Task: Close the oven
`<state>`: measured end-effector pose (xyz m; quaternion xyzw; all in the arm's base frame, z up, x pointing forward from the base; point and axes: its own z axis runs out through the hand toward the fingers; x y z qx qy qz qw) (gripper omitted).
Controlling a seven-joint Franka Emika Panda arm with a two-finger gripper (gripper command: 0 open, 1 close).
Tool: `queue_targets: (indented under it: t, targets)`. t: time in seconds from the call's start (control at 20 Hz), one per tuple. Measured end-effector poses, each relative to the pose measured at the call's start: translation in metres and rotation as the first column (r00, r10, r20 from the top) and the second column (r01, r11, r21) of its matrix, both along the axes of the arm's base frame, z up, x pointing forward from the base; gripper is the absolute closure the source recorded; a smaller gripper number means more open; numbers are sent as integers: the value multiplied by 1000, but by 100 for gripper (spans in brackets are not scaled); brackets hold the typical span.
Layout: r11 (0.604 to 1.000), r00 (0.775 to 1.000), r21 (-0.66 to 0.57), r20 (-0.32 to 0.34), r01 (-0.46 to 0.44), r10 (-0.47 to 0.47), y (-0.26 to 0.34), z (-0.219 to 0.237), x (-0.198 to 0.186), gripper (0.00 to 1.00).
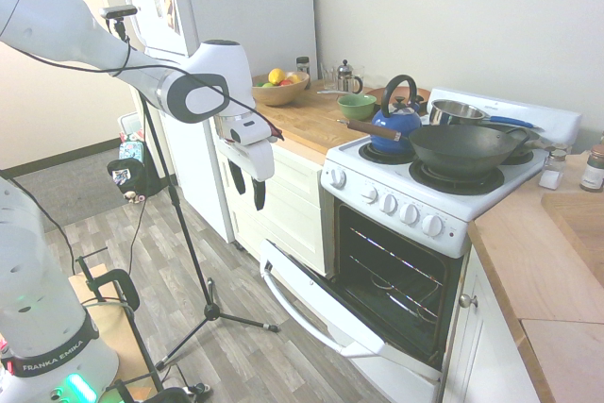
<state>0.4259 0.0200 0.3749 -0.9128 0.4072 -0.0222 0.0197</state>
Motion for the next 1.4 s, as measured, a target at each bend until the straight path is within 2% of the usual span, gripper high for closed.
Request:
queue_targets:
  t: [0.15, 0.3, 0.5, 0.7, 0.95, 1.2, 1.4]
  targets:
    - [1000, 1000, -6, -22, -11, 10, 0, -4, -2, 0]
    - [1000, 995, -23, -103, -10, 7, -3, -29, -3, 0]
    - [1000, 981, -3, -193, -3, 3, 1, -111, 5, 0]
    - [999, 973, 24, -228, 44, -37, -3, -190, 10, 0]
    - [994, 973, 58, -217, 87, -73, -23, -240, 21, 0]
    - [998, 982, 38, -184, 59, -51, -37, -279, 28, 0]
    - [999, 988, 21, -152, 41, -37, -35, -291, 40, 0]
